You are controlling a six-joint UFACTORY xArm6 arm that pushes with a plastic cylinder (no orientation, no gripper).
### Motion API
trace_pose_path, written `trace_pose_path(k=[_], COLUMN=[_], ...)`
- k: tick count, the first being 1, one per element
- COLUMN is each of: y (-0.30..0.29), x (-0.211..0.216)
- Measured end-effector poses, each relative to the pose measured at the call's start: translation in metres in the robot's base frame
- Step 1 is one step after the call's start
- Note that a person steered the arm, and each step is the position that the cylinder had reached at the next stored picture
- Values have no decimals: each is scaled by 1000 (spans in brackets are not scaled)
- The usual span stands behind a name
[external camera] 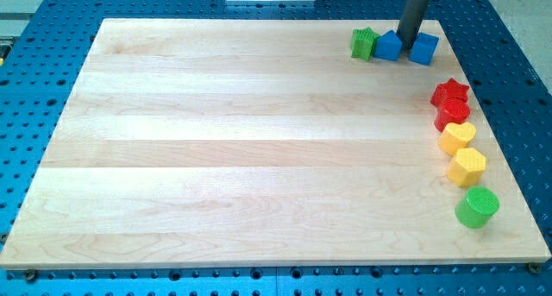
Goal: Adjust the cube at the right side of the triangle
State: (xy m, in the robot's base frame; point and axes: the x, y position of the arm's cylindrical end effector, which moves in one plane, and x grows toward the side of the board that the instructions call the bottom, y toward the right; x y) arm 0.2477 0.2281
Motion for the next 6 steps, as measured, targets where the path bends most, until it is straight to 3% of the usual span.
trace_pose_path(k=[1,2,3,4,5,6], y=[88,49,4,28,59,33], x=[-9,73,65,82,68,57])
